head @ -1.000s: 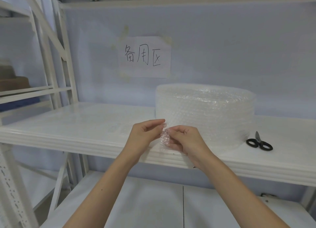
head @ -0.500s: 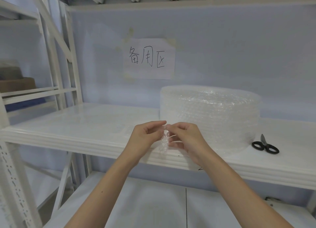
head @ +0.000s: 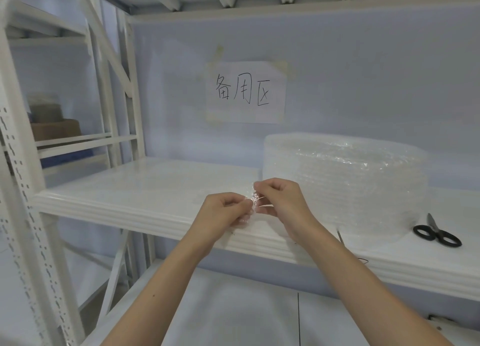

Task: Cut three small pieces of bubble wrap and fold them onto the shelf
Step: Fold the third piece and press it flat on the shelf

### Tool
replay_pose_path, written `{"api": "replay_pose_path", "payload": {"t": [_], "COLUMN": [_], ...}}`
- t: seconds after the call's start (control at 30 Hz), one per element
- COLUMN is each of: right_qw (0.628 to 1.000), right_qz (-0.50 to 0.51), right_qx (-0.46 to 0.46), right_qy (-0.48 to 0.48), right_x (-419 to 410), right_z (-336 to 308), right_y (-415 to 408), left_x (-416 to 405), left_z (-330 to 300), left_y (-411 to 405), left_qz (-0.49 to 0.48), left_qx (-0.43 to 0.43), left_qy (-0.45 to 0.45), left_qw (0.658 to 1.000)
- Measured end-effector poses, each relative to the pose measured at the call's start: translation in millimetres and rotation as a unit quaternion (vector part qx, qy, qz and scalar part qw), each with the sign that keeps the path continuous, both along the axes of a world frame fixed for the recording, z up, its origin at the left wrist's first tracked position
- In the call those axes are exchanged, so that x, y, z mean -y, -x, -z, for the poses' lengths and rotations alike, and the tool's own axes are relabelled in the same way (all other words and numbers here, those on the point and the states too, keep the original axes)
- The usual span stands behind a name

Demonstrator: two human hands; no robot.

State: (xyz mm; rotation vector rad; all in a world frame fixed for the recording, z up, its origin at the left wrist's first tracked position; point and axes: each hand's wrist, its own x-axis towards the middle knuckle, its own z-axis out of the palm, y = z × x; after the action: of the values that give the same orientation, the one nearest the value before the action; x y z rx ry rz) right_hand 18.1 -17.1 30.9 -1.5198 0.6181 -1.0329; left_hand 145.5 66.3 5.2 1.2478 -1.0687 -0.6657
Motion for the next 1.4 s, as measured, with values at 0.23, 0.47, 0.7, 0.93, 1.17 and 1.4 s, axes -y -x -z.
{"api": "replay_pose_path", "payload": {"t": [0.23, 0.47, 0.7, 0.93, 1.17, 1.4], "right_qw": [1.000, 1.000, 0.998, 0.995, 0.991, 0.988], "right_qz": [-0.018, -0.020, -0.009, 0.013, 0.010, 0.041], "right_qx": [-0.021, -0.018, -0.031, -0.049, -0.073, -0.078], "right_qy": [-0.003, 0.004, 0.046, 0.081, 0.115, 0.124], "right_x": [6.5, 12.5, 16.3, 18.7, 17.0, 19.0], "right_z": [-2.6, -5.0, -0.5, 4.0, 2.3, 6.6], "right_y": [-12.6, -21.3, -28.4, -37.2, -35.9, -38.4], "left_x": [-0.3, 2.8, 5.7, 3.4, 2.1, -0.2], "left_z": [2.4, 2.4, 4.8, 4.7, 4.8, 2.8], "left_y": [-10.6, -16.5, -19.4, -17.6, -14.9, -16.1], "left_qz": [-0.001, -0.025, -0.044, -0.048, -0.059, -0.051], "left_qx": [-0.020, -0.052, -0.073, -0.077, -0.044, -0.072], "left_qy": [-0.011, -0.022, -0.021, -0.006, 0.001, -0.008], "left_qw": [1.000, 0.998, 0.996, 0.996, 0.997, 0.996]}}
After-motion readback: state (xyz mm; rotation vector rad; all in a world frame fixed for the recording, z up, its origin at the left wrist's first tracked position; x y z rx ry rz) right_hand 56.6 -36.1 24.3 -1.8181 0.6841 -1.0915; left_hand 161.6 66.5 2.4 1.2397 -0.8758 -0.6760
